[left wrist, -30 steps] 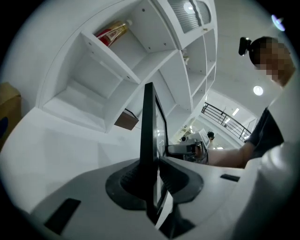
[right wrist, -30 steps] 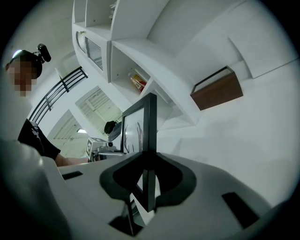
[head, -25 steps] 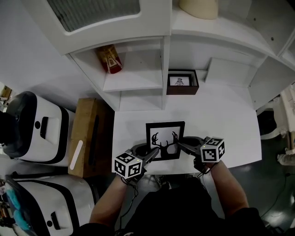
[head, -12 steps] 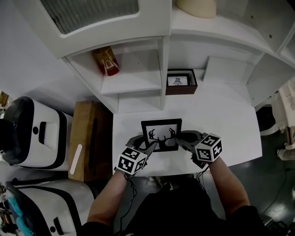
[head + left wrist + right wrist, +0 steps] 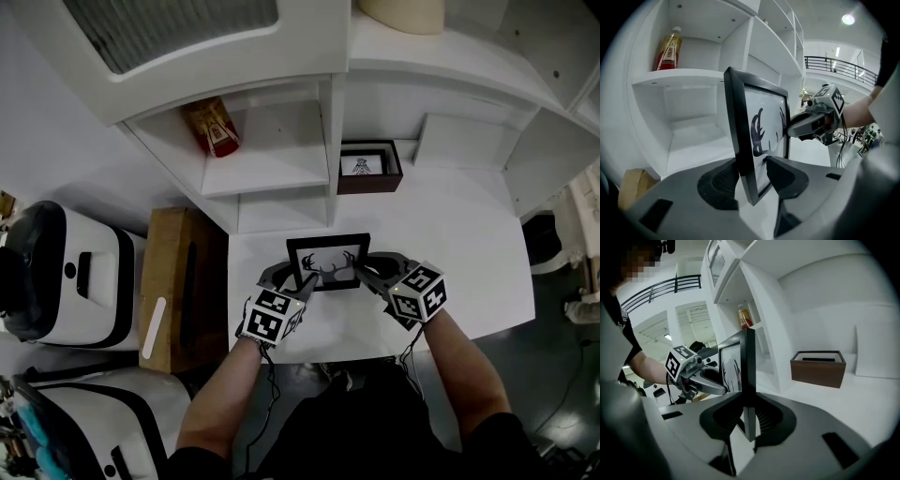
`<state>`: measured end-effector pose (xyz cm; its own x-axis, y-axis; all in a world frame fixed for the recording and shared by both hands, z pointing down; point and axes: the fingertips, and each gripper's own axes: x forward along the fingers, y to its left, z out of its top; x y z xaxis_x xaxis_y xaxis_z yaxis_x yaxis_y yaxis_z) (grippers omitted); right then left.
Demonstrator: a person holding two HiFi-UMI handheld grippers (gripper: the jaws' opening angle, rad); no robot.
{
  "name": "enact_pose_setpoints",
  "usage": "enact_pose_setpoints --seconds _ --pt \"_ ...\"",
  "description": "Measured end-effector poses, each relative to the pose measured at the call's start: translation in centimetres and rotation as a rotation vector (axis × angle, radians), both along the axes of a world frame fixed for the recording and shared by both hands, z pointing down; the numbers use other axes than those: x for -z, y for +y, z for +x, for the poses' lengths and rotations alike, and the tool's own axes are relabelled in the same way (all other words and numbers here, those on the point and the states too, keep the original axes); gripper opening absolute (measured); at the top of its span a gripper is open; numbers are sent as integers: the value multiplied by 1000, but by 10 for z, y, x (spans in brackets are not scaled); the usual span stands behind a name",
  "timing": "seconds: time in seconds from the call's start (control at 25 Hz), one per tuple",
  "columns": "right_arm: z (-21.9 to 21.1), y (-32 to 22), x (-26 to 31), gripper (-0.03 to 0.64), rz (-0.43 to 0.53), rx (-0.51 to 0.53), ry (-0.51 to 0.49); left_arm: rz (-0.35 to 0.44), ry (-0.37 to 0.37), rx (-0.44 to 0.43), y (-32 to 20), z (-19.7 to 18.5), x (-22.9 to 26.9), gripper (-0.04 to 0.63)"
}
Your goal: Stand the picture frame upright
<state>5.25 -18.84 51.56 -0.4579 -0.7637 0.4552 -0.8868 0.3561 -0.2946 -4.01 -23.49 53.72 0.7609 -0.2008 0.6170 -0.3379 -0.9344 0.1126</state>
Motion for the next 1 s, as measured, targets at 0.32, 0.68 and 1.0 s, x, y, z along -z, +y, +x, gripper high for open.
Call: enact_pose_setpoints --seconds 0.32,0.68,1.0 --pt "11 -23 -9 72 6 -7 86 36 -36 14 -24 10 -11 186" --pt "25 -46 -22 74 9 -35 123 51 -61 24 -52 26 -22 186" --pt "35 -62 -30 74 -4 -49 129 43 -70 25 -67 36 -29 186"
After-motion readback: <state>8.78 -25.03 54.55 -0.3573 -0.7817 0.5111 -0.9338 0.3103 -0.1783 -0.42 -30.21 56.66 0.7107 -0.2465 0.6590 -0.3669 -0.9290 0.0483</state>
